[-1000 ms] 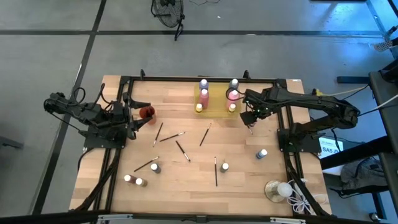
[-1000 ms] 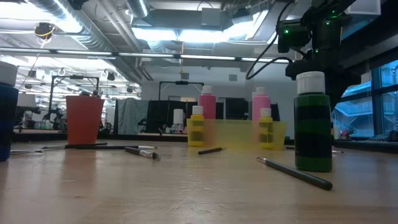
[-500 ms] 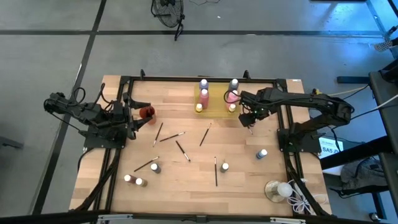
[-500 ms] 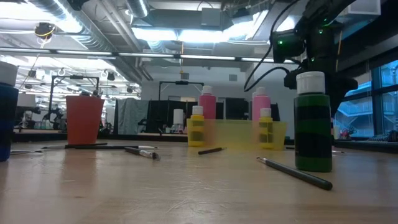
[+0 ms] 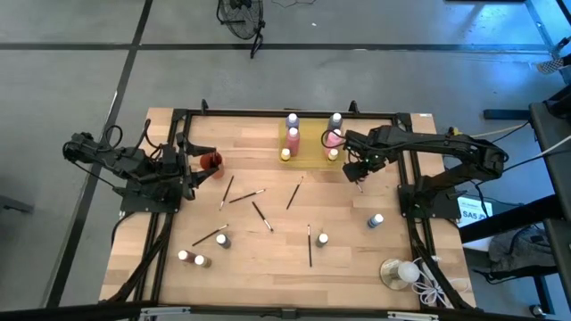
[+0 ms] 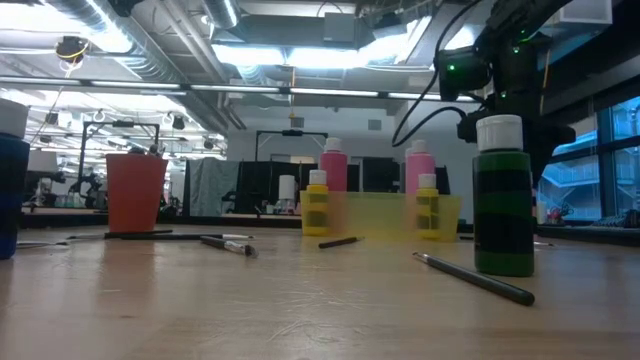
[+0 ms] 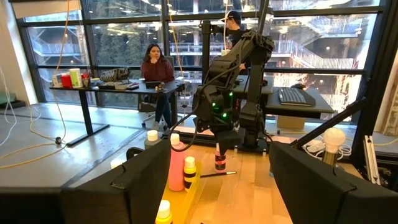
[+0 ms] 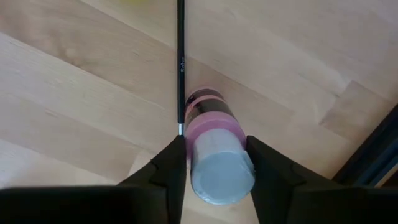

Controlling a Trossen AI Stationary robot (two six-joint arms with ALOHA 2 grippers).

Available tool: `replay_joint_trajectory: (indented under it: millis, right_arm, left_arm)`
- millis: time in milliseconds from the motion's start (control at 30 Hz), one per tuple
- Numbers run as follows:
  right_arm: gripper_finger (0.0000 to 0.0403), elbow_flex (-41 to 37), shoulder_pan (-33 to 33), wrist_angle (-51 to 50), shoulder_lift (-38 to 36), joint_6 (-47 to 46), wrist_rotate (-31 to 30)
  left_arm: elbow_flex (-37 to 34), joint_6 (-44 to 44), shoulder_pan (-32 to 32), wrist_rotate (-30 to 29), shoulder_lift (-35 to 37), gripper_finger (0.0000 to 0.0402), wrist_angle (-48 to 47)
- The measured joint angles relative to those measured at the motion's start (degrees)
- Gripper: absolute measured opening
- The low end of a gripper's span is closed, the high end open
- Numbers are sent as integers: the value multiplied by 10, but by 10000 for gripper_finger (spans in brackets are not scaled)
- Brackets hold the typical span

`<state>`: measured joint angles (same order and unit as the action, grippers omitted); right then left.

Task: Pick & Place Paint Supplies
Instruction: Put the small light pink paint bottle into the yellow bin

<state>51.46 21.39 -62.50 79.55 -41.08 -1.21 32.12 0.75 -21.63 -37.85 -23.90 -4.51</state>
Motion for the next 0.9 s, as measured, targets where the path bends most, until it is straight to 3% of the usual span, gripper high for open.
replay_joint_trajectory:
  millis: [367, 900]
  right_arm:
    - [128, 17, -6, -26, 1, 0, 4]
    - [128, 218, -66, -145, 0, -3, 27]
  left_arm:
    - [0, 0, 0, 0, 0, 269, 0]
    - [0, 8, 0, 0, 0, 269, 0]
